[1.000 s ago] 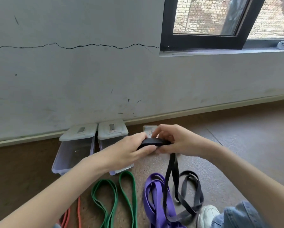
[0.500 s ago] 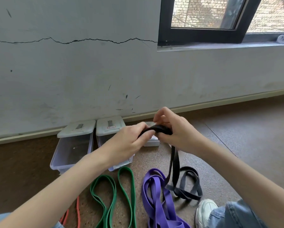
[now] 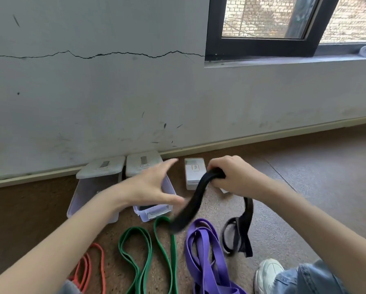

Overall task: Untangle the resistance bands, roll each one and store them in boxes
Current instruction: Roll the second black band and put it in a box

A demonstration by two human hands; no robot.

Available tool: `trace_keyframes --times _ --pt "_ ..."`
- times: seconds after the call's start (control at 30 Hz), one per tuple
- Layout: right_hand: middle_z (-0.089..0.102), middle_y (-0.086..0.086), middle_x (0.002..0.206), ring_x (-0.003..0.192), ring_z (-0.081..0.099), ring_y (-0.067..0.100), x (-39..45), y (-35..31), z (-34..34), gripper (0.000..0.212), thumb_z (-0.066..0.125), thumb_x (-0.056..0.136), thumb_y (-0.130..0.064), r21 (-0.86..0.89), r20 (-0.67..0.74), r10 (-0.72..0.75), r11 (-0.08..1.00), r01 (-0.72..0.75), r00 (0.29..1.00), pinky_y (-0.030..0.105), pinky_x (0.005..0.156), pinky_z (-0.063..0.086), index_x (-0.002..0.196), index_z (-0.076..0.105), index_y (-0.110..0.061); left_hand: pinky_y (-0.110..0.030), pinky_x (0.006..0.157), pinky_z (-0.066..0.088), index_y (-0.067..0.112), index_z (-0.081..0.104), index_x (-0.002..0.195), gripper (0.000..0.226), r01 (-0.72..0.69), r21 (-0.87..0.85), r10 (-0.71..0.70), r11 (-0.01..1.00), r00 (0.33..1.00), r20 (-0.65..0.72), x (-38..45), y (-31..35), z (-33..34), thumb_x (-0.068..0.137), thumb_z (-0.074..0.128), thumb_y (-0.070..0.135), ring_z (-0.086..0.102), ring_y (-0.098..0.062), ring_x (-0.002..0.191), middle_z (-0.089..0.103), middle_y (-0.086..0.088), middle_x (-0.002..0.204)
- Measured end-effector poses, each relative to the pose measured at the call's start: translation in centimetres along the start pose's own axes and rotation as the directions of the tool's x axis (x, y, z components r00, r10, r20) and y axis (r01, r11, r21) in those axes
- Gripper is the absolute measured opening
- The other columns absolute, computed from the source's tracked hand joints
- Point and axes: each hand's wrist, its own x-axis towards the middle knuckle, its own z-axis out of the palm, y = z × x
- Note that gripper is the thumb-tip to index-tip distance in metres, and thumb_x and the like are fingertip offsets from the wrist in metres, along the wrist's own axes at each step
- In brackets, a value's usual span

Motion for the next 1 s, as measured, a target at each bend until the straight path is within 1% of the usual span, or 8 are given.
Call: trace_keyframes --times 0.07,0.13,0.2,0.47,0.57,0.7,0.87,1.0 --pt "0.047 -0.017 0.069 0.063 0.045 -0.003 0.3 -1.2 0.4 0.011 0.060 0.083 -0.012 0.014 0.027 -0.053 0.999 0.053 0.998 0.009 0.053 0.032 0.093 0.066 -0.014 -0.018 0.101 0.032 0.024 0.040 0.136 0.067 -0.108 -0.134 0.103 0.985 0.994 -0.040 0.6 1.8 1.4 0.079 0.069 0.045 0.040 0.003 0.120 0.047 0.008 0.137" --pt "0.051 -0.011 0.070 0.065 0.049 0.006 0.3 -1.5 0.1 0.006 0.059 0.084 -0.014 0.037 0.038 -0.052 0.998 0.051 0.998 0.018 0.057 0.036 0.087 0.064 -0.016 -0.031 0.082 0.045 0.020 0.060 0.100 0.030 -0.157 -0.228 0.137 0.961 0.985 -0.102 0.7 2.7 1.9 0.084 0.059 0.046 0.058 -0.005 0.088 0.067 -0.001 0.099" --pt "0.050 -0.008 0.070 0.066 0.050 0.013 0.1 -0.9 -0.4 0.017 0.055 0.089 -0.018 0.028 0.085 -0.018 0.999 0.016 0.996 0.029 0.061 0.039 0.074 0.052 -0.024 -0.041 0.071 0.044 0.016 0.056 0.084 0.040 -0.197 -0.307 0.157 0.931 0.976 -0.149 0.2 3.1 1.6 0.082 0.044 0.054 0.057 -0.023 0.073 0.063 -0.015 0.081" --pt "0.061 0.015 0.087 0.085 0.060 0.029 -1.3 0.9 1.5 0.017 0.058 0.090 -0.020 0.117 0.334 0.111 0.980 -0.158 0.936 0.041 0.083 0.047 0.078 0.051 -0.011 -0.016 0.075 0.048 0.020 0.053 0.089 0.022 -0.304 -0.383 0.226 0.872 0.945 -0.236 -1.3 2.9 -1.5 0.084 0.046 0.041 0.065 -0.001 0.082 0.070 0.007 0.083" --pt "0.056 0.004 0.079 0.072 0.056 0.018 -1.2 1.0 1.2 0.017 0.053 0.094 -0.026 0.125 0.276 0.130 0.978 -0.169 0.952 0.030 0.070 0.048 0.082 0.051 -0.014 -0.034 0.083 0.050 0.014 0.053 0.102 0.020 -0.133 -0.332 0.125 0.934 0.991 -0.043 -1.8 1.1 -2.1 0.088 0.059 0.028 0.063 -0.012 0.086 0.068 0.002 0.092" --pt "0.048 -0.012 0.065 0.054 0.046 0.001 -0.7 -1.2 0.8 0.029 0.058 0.088 -0.019 0.102 0.142 -0.017 0.995 0.003 0.990 0.010 0.050 0.037 0.066 0.043 -0.031 -0.019 0.093 0.045 0.030 0.049 0.116 0.046 -0.066 -0.349 0.095 0.935 0.993 0.067 -0.9 1.9 0.7 0.077 0.074 0.034 0.057 0.003 0.104 0.062 0.011 0.113" --pt "0.046 -0.014 0.062 0.052 0.045 0.000 -0.5 -1.4 0.9 0.035 0.062 0.083 -0.017 0.079 0.147 -0.043 0.996 0.031 0.988 0.010 0.047 0.035 0.062 0.041 -0.034 -0.039 0.084 0.047 0.022 0.060 0.091 0.006 -0.113 -0.373 0.125 0.921 0.992 0.009 -0.4 3.4 2.2 0.089 0.061 0.027 0.060 -0.016 0.081 0.066 -0.003 0.088" --pt "0.043 -0.011 0.057 0.048 0.041 0.002 -0.9 -0.5 0.6 0.032 0.065 0.085 -0.024 0.167 0.227 -0.043 0.986 0.004 0.973 0.016 0.050 0.032 0.061 0.044 -0.028 -0.023 0.061 0.040 0.017 0.060 0.085 0.017 -0.246 -0.254 0.229 0.935 0.969 -0.095 -0.9 3.7 0.5 0.091 0.054 0.032 0.050 -0.007 0.062 0.058 0.006 0.071"
